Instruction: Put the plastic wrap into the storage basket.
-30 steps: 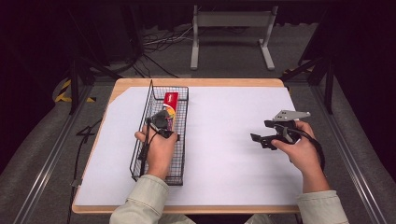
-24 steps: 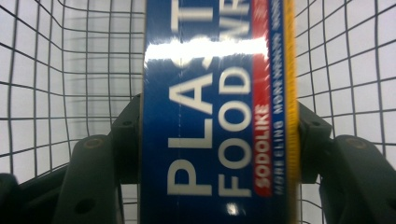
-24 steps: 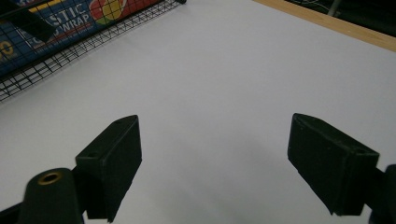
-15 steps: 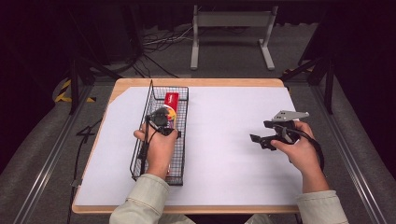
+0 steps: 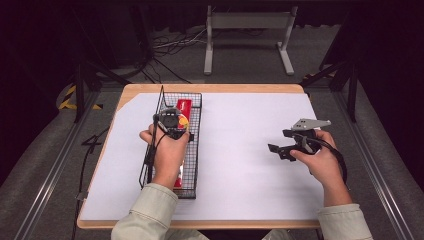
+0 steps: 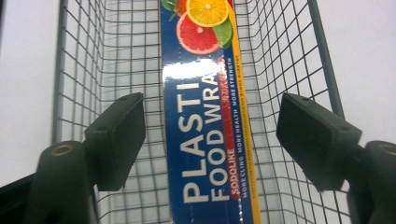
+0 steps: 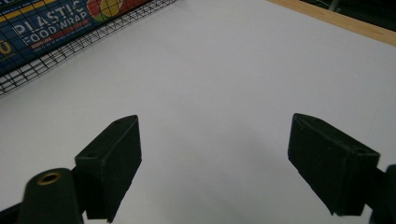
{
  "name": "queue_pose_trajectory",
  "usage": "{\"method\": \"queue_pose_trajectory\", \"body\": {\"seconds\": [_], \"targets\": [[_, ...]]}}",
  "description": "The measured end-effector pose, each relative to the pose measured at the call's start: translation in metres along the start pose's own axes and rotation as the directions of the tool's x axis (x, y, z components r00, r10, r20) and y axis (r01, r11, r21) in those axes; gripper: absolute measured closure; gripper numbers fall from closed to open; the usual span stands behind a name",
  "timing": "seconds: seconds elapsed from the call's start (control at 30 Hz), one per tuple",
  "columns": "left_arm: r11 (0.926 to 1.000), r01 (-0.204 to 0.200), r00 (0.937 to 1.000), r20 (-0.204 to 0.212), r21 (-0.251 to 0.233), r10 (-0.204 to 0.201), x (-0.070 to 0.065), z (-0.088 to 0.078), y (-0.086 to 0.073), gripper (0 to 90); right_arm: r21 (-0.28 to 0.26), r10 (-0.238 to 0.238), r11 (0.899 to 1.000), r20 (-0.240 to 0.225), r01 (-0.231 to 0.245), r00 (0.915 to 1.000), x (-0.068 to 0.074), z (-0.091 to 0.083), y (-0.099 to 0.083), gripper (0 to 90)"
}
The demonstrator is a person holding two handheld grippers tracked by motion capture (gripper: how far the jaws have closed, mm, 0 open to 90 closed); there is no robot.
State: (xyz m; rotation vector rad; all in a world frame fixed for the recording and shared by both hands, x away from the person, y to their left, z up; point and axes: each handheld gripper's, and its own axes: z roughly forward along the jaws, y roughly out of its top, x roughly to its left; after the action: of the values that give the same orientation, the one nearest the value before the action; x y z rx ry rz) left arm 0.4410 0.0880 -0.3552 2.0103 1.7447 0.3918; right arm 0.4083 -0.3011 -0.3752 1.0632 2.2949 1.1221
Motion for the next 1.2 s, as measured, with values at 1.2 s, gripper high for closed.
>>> {"method": "queue_pose_trajectory", "body": {"seconds": [1.2], "targets": [[0.9184,-0.355,0.9055,0.18,-0.174,0.384,0.095,-0.061,0.028,28.4,0.021,0.021,1.0,0.017,-0.021,0.9996,-0.008,0.001,-0.011,18.1]]}}
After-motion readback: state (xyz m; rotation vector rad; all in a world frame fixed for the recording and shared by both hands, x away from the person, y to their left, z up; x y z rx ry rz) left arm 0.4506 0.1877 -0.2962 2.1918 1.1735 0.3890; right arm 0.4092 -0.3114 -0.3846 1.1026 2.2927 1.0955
